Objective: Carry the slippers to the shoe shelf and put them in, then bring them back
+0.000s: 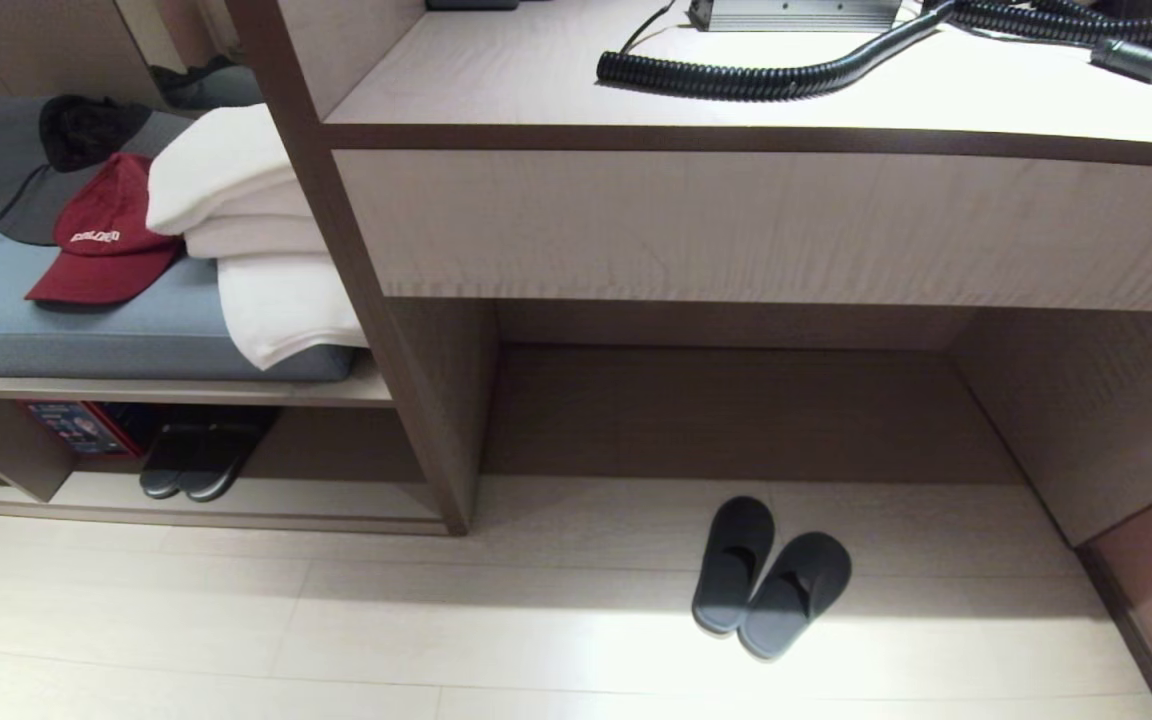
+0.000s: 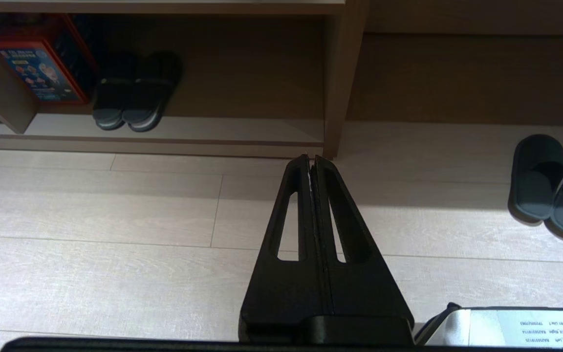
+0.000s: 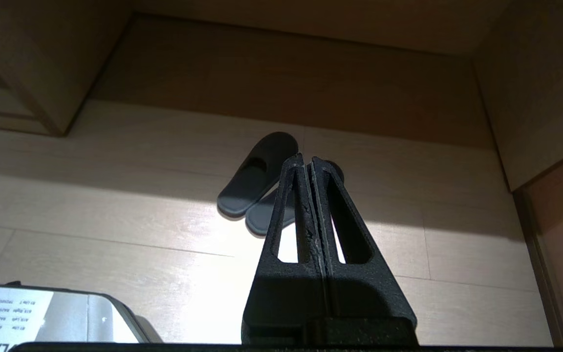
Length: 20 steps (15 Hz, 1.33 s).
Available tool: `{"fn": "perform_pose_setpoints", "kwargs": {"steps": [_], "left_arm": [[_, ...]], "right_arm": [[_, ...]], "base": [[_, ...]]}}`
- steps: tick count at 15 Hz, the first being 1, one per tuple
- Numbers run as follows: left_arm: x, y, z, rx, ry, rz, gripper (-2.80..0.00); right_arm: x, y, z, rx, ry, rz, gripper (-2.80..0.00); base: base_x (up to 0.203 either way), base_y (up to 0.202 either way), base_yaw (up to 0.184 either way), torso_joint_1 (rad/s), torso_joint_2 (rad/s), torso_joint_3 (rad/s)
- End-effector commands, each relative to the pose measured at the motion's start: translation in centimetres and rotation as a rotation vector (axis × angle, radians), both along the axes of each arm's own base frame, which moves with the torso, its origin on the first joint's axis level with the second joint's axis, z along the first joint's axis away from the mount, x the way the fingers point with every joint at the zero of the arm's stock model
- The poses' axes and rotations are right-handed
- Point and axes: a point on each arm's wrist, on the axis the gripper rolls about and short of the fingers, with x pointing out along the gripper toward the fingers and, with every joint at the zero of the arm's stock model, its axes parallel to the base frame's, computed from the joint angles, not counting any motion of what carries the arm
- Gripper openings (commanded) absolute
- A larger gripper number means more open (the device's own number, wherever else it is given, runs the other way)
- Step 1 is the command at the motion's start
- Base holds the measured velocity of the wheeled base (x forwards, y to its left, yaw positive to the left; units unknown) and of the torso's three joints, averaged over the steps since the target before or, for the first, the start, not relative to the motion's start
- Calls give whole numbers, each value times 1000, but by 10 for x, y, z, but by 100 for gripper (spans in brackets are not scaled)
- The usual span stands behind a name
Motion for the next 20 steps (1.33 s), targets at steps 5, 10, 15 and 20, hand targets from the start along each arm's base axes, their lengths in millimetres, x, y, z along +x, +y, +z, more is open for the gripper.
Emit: {"fn": "perform_pose_setpoints", "kwargs": {"steps": [5,10,15,20], "left_arm": [[0,0,0,-1,0,0,-280],[0,0,0,0,0,1,-280],[0,0,0,-2,0,-1,-280],[0,0,0,0,0,1,-280]], "right_arm": [[0,0,0,-1,-2,1,-280],[0,0,0,-1,-2,1,-280],[0,0,0,-1,-2,1,-280],[0,0,0,-1,-2,1,-280]], "base": [[0,0,0,2,2,199],[0,0,0,4,2,203],[0,0,0,2,2,200],[0,0,0,2,1,207]]}}
